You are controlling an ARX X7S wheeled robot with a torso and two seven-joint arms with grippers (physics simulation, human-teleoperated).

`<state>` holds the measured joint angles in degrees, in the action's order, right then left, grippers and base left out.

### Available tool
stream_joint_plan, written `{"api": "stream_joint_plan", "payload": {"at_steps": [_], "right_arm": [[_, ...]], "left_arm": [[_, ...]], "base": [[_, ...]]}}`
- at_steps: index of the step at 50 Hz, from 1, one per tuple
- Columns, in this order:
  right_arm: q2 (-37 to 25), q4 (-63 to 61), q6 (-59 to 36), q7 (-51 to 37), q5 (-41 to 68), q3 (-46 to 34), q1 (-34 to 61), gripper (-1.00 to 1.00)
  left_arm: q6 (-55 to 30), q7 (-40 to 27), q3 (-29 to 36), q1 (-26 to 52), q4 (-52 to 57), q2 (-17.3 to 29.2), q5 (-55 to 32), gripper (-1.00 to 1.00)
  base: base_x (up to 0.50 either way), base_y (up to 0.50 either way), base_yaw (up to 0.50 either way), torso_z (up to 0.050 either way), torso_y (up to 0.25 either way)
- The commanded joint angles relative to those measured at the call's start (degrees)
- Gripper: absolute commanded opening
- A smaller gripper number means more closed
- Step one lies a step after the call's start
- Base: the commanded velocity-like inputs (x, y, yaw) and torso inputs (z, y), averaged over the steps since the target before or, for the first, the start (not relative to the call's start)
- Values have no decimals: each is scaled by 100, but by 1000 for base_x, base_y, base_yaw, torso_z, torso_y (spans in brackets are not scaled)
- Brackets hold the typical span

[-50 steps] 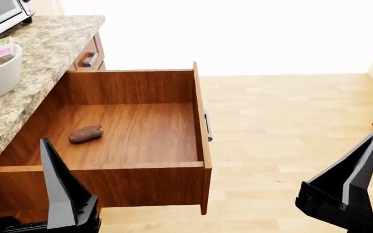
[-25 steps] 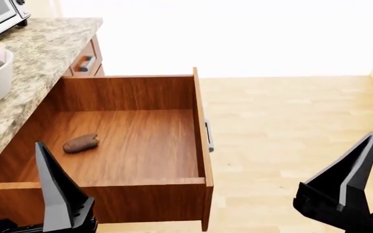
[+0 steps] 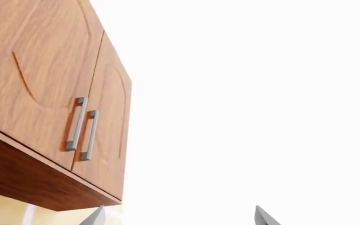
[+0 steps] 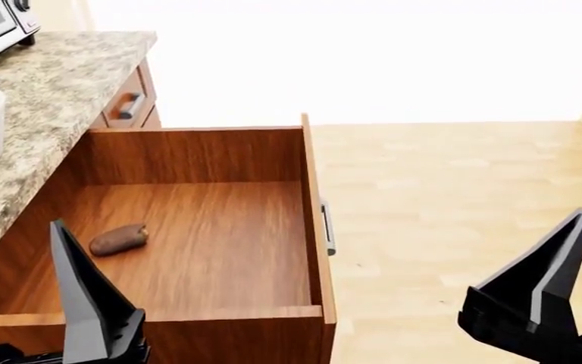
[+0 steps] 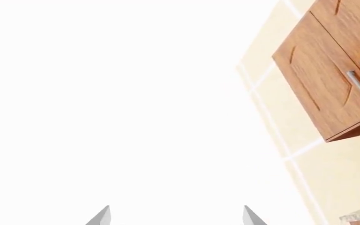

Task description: Place the bar in the bowl and close the drawer.

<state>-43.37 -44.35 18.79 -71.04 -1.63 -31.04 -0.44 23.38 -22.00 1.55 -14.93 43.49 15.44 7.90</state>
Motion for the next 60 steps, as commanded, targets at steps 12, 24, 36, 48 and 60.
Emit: {"api": "stream_joint_plan", "payload": {"at_steps": [12, 24, 36, 48, 60], "right_arm": [[70, -99, -163, 120, 13, -6, 67, 100], [101, -29, -109, 140, 1, -10, 36, 100], [123, -39, -111, 167, -19, -5, 14, 100], [175, -59, -199, 252, 30, -36, 72, 100], [204, -64, -289, 324, 123, -31, 144, 100]], "left_arm": [[28, -83, -27, -22, 11, 78, -61, 100], [24, -123, -12, -29, -4, 94, -54, 100], [11, -159, -19, -55, 37, 124, -55, 100], [-10, -186, -12, -45, 51, 156, -78, 100], [-47, -202, 9, -19, 75, 183, -76, 100]], "base": [[-4, -128, 0, 0, 0], [-4, -128, 0, 0, 0], [-4, -129, 0, 0, 0], [-4, -129, 0, 0, 0], [-1, -44, 0, 0, 0]]}}
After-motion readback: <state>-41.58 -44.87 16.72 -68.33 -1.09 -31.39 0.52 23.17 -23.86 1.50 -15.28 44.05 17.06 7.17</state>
